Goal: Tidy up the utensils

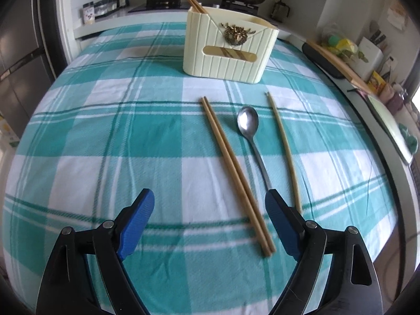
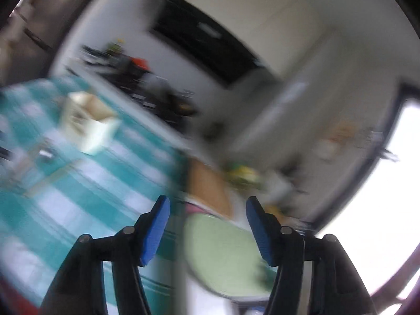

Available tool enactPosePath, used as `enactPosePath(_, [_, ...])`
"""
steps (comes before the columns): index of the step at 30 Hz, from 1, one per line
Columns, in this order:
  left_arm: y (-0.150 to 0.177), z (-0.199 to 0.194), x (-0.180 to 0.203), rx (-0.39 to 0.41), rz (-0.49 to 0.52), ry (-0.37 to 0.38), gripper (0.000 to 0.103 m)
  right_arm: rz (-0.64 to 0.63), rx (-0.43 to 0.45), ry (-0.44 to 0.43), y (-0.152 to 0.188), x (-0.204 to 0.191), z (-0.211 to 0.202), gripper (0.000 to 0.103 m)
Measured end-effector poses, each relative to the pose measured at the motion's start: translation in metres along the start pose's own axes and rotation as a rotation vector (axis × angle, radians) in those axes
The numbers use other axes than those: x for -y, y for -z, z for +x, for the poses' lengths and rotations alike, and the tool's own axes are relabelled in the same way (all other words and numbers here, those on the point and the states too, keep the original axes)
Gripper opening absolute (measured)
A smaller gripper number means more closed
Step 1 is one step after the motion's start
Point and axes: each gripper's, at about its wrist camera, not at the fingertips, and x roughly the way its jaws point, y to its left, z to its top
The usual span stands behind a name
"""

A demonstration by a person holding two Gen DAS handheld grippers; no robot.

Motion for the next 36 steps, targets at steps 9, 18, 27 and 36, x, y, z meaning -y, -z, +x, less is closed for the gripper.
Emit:
enactPosePath(9, [-0.011,0.03,-0.001,0.001,-0.037,-0.052,0.087,0.338,-0.125,-0.431,0.03,-0.128,0.118,0.06])
enactPosePath(18, [-0.01,0.052,0.0,-0.011,-0.04,-0.111,0.09,0.421,-0.216,-0.437,0.056,-0.16,0.135,0.06])
enactPosePath(27, [-0.011,0.055,-0.005,-0.014,-0.04,-0.134,0.093,0.427,-0.269,-0.442,0.066,-0.173,0.144,0.06])
enactPosePath(36, [-0.009,0.056,-0.003,-0.012,-0.001,-0.17,0.089,0.431,-0.346,-0.499,0.053,-0.19,0.174,0.06])
